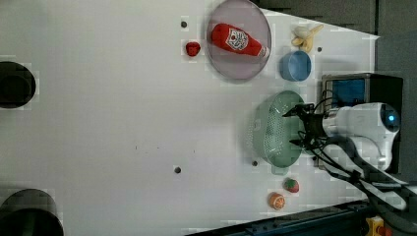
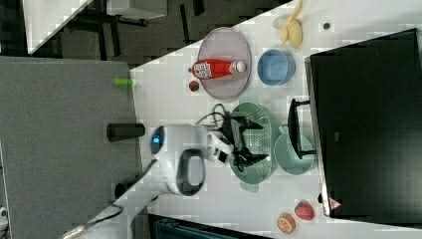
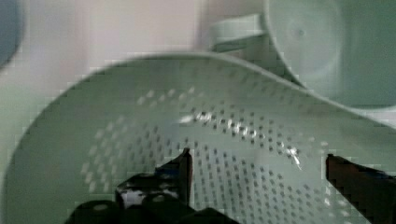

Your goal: Drag strainer left to right.

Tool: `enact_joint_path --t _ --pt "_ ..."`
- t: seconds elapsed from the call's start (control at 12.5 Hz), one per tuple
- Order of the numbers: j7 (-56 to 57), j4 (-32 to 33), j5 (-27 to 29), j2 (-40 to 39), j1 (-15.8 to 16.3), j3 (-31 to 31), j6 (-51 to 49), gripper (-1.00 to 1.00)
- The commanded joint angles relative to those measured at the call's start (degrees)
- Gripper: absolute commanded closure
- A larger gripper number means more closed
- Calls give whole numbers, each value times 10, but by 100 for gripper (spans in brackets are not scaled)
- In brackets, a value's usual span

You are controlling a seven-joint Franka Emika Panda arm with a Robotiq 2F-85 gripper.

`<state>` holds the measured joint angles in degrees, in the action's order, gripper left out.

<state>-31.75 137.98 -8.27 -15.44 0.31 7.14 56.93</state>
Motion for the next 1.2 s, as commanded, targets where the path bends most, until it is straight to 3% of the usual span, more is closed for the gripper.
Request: enact_joint_path --t 0.08,0.4,0.64,1.04,1.2 --pt "141 -33 -6 130 8 -5 -78 -100" --pt "174 -99 37 254 9 -23 -297 -100" --pt "297 -173 49 298 10 -29 -417 -100" --pt "349 -262 54 315 10 -31 -544 -100" --pt "349 -277 54 317 10 -29 -547 -100"
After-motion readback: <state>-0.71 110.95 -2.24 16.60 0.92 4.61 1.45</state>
